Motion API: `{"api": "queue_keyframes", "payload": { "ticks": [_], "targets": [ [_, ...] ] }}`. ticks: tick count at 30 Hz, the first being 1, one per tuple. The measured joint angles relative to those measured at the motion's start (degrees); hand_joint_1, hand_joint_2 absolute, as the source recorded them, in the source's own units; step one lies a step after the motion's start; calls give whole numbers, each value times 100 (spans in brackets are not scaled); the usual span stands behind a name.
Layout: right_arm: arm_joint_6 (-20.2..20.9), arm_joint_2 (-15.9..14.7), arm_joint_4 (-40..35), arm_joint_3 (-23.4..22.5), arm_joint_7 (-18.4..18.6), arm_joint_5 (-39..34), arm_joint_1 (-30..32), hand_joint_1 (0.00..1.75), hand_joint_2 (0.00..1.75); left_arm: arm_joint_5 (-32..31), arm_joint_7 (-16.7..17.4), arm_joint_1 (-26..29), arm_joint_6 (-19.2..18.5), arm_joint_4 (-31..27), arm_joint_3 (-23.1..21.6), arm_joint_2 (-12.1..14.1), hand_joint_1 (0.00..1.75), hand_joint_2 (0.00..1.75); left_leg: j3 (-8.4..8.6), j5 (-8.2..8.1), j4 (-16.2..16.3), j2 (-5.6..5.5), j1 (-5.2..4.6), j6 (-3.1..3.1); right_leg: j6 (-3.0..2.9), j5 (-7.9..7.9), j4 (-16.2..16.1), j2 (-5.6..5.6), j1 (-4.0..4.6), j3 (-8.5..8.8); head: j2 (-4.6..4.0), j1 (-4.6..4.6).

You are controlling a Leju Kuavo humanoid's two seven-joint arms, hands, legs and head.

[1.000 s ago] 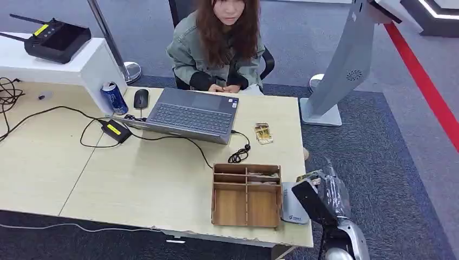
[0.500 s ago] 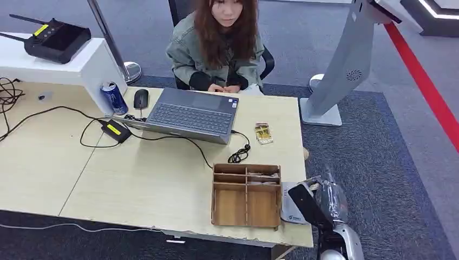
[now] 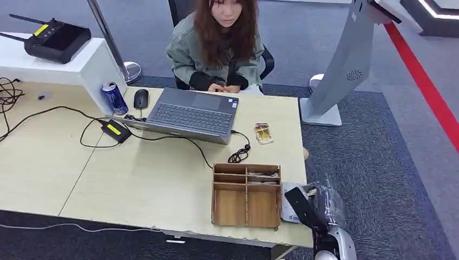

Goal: Pass the card to the sensor for recognition and then transmit it.

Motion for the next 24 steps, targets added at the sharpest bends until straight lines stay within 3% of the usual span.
{"api": "queue_keyframes", "payload": {
  "ticks": [13,18,24],
  "targets": [
    [-229,87,408,-212,-63,24,-103,175,175,-83,2,-4,11,0,31,9,0,0,2,0,0,-1,0,0,0,0,0,0,0,2,0,2],
    [-326,-24,110,-533,535,764,-95,175,175,-133,33,0,50,-4,35,11,0,0,2,0,1,-1,-2,1,1,1,0,0,-2,3,0,2],
    [184,-214,-980,-1189,1093,1801,-50,175,175,-166,85,7,44,-7,35,17,0,0,5,0,2,-3,-3,1,2,2,-1,0,-3,3,0,2]
  ]
}}
